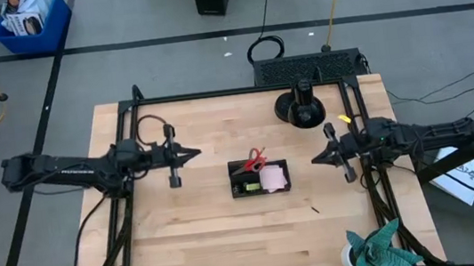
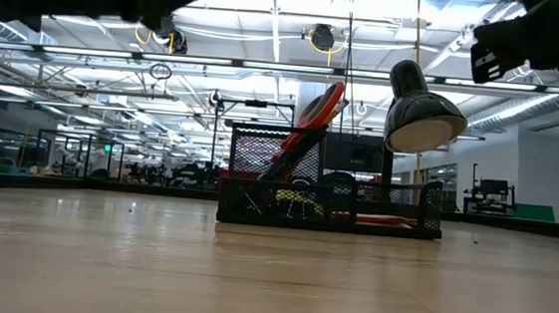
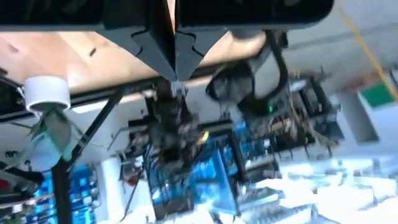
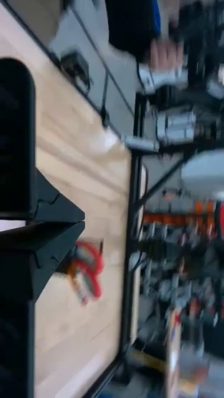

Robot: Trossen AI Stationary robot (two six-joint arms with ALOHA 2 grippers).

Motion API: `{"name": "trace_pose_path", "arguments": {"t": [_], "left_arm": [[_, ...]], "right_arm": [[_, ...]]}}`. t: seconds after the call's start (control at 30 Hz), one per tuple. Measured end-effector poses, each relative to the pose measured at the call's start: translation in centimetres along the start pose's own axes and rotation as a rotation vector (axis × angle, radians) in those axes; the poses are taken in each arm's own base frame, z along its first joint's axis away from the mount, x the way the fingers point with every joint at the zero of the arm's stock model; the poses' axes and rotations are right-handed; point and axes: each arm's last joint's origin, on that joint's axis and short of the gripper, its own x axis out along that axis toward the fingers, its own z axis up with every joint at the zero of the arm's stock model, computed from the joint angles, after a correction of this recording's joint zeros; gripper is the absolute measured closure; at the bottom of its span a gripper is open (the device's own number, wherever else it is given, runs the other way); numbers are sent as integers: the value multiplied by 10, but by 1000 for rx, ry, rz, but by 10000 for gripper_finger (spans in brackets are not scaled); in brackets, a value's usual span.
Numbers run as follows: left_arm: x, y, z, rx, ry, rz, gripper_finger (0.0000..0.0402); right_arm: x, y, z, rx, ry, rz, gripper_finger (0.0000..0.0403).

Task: Pick and place office supplies into organizer
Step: Return to Home Position

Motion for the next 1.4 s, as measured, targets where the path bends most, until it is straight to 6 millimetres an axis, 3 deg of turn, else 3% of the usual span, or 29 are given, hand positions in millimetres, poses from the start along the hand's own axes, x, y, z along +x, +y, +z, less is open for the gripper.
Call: {"name": "trace_pose_path", "arguments": {"t": [0.23, 0.53, 0.87, 1.1, 1.4], "left_arm": [[-11, 3, -4, -62, 53, -94, 401], [-24, -1, -3, -111, 141, -53, 402], [-22, -4, -13, -245, 233, -69, 391], [-21, -7, -15, -432, 253, -71, 384], [-21, -7, -14, -447, 252, -69, 396]], "right_arm": [[-7, 3, 0, 13, -28, 27, 403], [-7, -1, -36, 38, -193, -41, 403], [-7, 0, -39, 96, -172, 55, 403], [-8, 1, -36, 148, -194, 110, 403], [-8, 1, -35, 179, -208, 115, 403]]}}
